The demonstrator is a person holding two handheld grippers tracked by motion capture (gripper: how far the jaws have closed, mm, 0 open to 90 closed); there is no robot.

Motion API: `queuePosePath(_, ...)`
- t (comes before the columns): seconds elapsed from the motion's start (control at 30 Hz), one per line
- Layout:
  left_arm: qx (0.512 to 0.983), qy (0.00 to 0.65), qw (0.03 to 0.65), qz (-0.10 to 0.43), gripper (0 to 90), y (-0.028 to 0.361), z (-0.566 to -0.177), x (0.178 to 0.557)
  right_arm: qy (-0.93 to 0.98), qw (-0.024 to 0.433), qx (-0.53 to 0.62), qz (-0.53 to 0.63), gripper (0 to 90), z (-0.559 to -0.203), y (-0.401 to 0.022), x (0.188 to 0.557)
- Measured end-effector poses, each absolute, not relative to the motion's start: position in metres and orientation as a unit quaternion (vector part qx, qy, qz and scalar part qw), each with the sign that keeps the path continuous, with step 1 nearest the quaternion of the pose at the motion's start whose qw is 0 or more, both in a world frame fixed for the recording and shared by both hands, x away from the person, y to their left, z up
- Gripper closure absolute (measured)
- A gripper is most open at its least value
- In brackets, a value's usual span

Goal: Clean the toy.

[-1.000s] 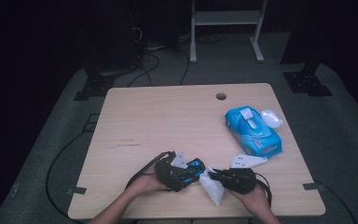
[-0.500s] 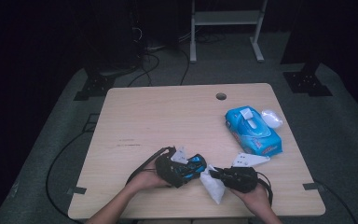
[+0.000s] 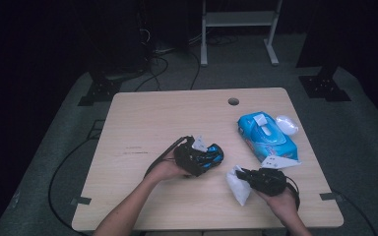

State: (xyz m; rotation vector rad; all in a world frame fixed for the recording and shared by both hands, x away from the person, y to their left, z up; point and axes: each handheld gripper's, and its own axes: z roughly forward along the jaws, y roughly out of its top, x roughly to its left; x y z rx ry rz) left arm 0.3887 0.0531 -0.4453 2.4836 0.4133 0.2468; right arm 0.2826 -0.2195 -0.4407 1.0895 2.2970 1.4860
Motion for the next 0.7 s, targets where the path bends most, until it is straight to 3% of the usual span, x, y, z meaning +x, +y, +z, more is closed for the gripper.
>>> queuePosePath(0.2,0.94,0.158,0.288,0.088,26.0,0.05,-0.46,0.395,0.779,0.104,0.368,0.497,82.6,-0.443,-0.224,0.283)
queuePosePath(0.43,0.928,0.173,0.321,0.079,27.0,0.056,-0.459,0.396,0.786,0.114,0.369,0.483,82.6,-0.445,-0.225,0.285)
queuePosePath(0.7,0.912,0.179,0.358,0.093,20.1,0.067,-0.439,0.39,0.789,0.128,0.386,0.461,81.0,-0.453,-0.238,0.291)
